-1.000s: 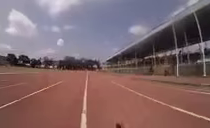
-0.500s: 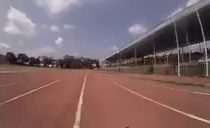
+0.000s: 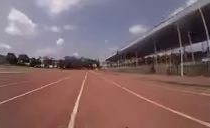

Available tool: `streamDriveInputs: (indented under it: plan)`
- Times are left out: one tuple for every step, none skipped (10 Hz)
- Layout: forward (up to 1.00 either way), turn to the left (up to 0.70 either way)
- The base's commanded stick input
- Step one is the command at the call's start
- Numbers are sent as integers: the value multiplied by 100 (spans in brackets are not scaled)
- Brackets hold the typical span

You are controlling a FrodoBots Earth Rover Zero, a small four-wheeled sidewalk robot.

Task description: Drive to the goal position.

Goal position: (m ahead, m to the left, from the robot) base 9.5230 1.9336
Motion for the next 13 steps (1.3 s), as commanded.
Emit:
streamDriveInputs:
  plan:
    - [70, 0]
    - [70, 0]
    - [70, 0]
    - [70, 0]
    - [70, 0]
    - [70, 0]
    - [70, 0]
    - [70, 0]
    - [70, 0]
    - [70, 0]
    - [70, 0]
    - [70, 0]
    - [70, 0]
